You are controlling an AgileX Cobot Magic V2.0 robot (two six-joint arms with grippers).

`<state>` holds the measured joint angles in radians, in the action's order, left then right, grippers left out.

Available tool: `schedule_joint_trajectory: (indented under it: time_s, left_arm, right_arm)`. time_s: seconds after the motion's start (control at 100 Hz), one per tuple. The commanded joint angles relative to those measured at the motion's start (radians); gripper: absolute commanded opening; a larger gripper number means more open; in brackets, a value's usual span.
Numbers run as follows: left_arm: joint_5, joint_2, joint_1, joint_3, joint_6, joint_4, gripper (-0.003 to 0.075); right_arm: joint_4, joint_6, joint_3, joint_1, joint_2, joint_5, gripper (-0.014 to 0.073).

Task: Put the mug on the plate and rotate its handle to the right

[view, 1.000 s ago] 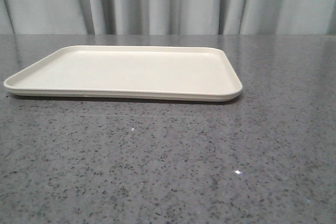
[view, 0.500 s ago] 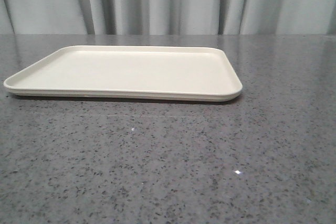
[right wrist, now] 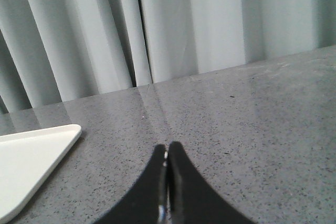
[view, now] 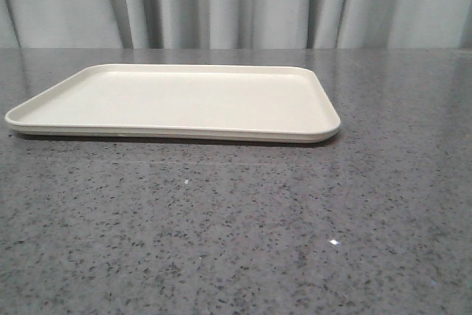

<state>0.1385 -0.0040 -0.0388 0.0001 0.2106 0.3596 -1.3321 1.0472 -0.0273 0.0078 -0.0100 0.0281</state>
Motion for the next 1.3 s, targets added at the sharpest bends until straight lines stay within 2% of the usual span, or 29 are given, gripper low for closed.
schedule_joint_trajectory:
  time_s: [0.0, 0.25, 0.4, 0.58, 0.81, 1.03, 1.29]
  left_arm:
    - [0.068, -0.030, 0.001, 0.009, -0.009, 0.008, -0.0020]
    - [0.068, -0.030, 0.001, 0.009, -0.009, 0.009, -0.0020]
    - [0.068, -0.030, 0.001, 0.003, -0.009, 0.059, -0.0020]
    - [0.064, -0.030, 0.001, -0.038, -0.009, 0.087, -0.0020]
    - [0.021, -0.016, 0.001, -0.172, -0.009, 0.127, -0.0020]
    - [-0.052, 0.051, 0.001, -0.349, -0.009, 0.132, -0.0020]
    - [-0.118, 0.159, 0.001, -0.525, -0.009, 0.132, -0.0020]
  right_arm:
    - [0.002, 0.010, 0.002, 0.000, -0.021, 0.016, -0.0060]
    - [0.002, 0.010, 0.002, 0.000, -0.021, 0.016, -0.0060]
    - [0.002, 0.010, 0.008, 0.000, -0.021, 0.009, -0.0060]
    - [0.013, 0.012, 0.078, 0.000, -0.020, 0.030, -0.0060]
    - [0.043, 0.060, 0.240, 0.000, 0.030, 0.025, -0.0060]
    - [0.043, 0.150, 0.404, 0.000, 0.174, -0.028, -0.0060]
    - [0.043, 0.188, 0.556, 0.000, 0.328, -0.047, -0.0060]
